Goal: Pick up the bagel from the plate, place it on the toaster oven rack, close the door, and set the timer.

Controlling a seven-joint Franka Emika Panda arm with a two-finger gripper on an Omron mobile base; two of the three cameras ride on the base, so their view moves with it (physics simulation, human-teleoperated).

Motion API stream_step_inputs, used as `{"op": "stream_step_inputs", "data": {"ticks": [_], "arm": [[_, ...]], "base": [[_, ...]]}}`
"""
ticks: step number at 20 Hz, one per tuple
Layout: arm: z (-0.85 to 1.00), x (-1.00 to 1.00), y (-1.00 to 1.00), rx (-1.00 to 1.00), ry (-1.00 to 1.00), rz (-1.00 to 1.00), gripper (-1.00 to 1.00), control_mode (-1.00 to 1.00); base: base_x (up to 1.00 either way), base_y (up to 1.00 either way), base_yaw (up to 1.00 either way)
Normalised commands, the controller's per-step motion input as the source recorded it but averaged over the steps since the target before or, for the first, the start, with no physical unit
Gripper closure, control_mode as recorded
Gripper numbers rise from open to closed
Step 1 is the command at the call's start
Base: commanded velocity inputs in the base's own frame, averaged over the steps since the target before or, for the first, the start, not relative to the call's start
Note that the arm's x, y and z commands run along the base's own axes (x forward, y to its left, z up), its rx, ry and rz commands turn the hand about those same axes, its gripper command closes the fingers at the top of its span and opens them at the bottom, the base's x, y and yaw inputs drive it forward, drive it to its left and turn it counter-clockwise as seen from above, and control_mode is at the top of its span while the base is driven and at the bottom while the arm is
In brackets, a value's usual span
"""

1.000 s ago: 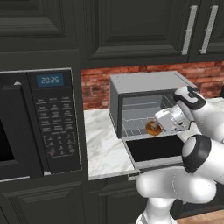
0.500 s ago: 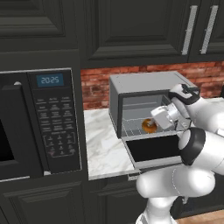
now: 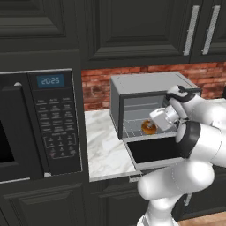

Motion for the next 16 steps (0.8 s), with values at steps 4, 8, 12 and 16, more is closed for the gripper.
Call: {"op": "stream_step_inputs", "data": {"ticks": [4,8,12,16], "arm": [[-0.23,0.10,0.00,-0.02,0.00,-0.01,1.00,-1.00],[-0.23,0.08,0.00,-0.02,0.00,-0.01,1.00,-1.00],[-0.24,0.00,0.00,-0.03,0.00,-0.02,-1.00,-1.00],[-0.02,0.00,0.00,-0.01,0.00,-0.03,-1.00,-1.00]], "base": [[0.00,0.00,0.00],[0.00,0.00,0.00],[0.00,0.00,0.00],[0.00,0.00,0.00]]}}
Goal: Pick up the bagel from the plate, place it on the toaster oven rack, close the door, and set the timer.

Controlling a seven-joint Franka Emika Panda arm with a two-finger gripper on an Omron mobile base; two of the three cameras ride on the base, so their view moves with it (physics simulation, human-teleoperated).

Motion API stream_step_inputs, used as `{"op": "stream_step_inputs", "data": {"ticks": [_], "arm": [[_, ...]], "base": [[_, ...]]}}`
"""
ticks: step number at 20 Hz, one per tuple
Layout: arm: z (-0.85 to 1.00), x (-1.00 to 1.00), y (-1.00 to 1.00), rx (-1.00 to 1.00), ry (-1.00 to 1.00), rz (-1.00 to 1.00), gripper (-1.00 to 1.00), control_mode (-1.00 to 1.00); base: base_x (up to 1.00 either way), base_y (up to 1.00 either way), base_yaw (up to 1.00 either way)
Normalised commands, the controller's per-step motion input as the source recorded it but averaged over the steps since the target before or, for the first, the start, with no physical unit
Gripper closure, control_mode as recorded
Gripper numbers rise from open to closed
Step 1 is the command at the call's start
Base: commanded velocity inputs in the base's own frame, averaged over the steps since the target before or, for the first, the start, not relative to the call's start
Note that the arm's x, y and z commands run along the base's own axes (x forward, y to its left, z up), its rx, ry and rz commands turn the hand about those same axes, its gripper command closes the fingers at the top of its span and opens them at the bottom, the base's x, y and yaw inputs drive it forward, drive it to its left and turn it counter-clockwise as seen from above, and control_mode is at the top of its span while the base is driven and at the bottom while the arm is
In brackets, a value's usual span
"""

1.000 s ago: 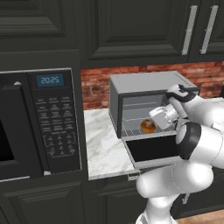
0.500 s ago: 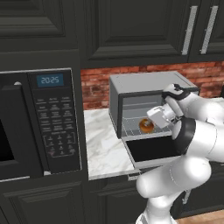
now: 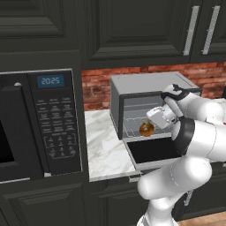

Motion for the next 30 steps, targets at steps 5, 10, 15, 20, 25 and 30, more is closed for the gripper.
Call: {"op": "stream_step_inputs", "data": {"ticks": [5,10,15,20,25,30], "arm": [[0.02,0.00,0.00,0.00,-0.03,-0.01,-1.00,-1.00],[0.21,0.00,0.00,0.00,-0.06,-0.01,-1.00,-1.00],[0.49,0.00,-0.02,0.00,-0.11,-0.03,-1.00,-1.00],[0.29,-0.06,-0.16,-0.01,-0.06,-0.05,-1.00,-1.00],[0.02,-0.55,-0.37,-0.08,0.00,-0.05,-1.00,-1.00],[0.00,-0.74,-0.37,-0.11,0.03,-0.05,-1.00,-1.00]], "base": [[0.00,0.00,0.00],[0.00,0.00,0.00],[0.00,0.00,0.00],[0.00,0.00,0.00],[0.00,0.00,0.00],[0.00,0.00,0.00]]}}
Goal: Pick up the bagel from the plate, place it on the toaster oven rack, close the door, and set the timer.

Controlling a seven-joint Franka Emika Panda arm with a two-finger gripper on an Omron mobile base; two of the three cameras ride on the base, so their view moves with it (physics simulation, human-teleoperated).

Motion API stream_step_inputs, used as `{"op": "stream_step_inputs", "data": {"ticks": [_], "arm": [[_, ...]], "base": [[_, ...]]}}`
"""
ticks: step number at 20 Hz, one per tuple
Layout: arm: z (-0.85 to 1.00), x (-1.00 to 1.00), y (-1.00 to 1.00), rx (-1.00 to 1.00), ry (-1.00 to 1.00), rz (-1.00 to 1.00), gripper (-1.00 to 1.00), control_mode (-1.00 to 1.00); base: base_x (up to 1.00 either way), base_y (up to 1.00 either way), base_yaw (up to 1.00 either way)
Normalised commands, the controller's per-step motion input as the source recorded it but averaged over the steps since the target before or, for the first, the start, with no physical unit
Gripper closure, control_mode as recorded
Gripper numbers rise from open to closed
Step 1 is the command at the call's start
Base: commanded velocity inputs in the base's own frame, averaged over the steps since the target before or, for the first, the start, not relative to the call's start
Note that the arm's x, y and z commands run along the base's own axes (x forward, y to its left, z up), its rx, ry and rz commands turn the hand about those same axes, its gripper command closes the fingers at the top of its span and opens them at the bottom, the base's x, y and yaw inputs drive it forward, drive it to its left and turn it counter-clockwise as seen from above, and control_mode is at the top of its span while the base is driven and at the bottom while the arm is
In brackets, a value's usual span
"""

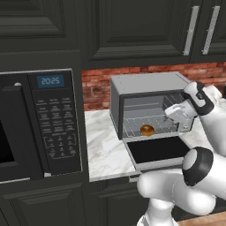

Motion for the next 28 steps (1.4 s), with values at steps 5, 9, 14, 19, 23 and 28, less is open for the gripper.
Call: {"op": "stream_step_inputs", "data": {"ticks": [5,9,14,19,23,28], "arm": [[-0.05,-0.37,-0.23,-0.09,0.11,-0.09,-1.00,-1.00],[-0.19,-0.03,-0.14,-0.05,0.16,-0.18,-1.00,-1.00],[-0.41,0.00,-0.21,0.00,0.22,-0.28,-1.00,-1.00],[-0.53,0.00,-0.33,0.00,0.23,-0.29,-1.00,-1.00],[-0.43,0.04,-0.22,0.00,0.20,-0.26,-1.00,-1.00],[-0.27,0.20,-0.08,0.00,0.14,-0.22,-1.00,-1.00]], "base": [[0.00,0.00,0.00],[0.00,0.00,0.00],[0.00,0.00,0.00],[0.00,0.00,0.00],[0.00,0.00,0.00],[0.00,0.00,0.00]]}}
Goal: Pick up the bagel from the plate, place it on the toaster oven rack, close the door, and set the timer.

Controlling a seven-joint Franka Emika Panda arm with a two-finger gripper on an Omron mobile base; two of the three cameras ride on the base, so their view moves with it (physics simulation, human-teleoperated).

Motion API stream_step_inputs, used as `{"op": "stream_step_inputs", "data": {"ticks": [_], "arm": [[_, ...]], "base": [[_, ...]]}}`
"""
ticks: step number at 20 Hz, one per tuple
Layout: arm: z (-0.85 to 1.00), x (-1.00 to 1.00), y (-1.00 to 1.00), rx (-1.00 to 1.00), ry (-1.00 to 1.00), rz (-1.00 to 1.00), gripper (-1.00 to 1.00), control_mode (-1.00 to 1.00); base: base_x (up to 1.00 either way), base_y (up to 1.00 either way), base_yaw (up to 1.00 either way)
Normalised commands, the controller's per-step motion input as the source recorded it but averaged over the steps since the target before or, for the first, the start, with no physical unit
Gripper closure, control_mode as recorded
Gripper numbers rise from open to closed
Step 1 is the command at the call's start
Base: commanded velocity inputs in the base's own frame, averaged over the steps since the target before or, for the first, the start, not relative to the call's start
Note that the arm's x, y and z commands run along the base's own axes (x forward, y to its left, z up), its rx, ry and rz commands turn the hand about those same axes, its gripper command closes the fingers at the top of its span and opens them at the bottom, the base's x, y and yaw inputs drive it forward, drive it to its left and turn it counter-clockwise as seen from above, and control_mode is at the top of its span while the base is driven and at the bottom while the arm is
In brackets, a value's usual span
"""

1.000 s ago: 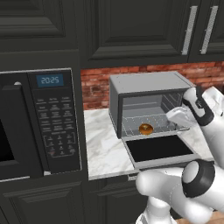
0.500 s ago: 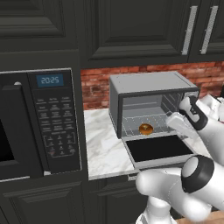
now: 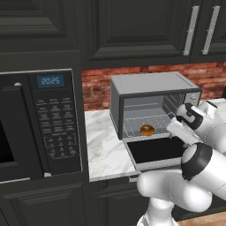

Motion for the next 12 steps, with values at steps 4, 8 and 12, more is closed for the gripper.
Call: {"op": "stream_step_inputs", "data": {"ticks": [4,8,12], "arm": [[-0.23,0.26,0.00,0.00,0.09,-0.20,-1.00,-1.00],[-0.23,0.28,0.00,-0.01,0.08,-0.19,-1.00,-1.00],[-0.23,0.25,0.00,-0.01,0.06,-0.19,-1.00,-1.00]], "base": [[0.00,0.00,0.00],[0.00,0.00,0.00],[0.00,0.00,0.00]]}}
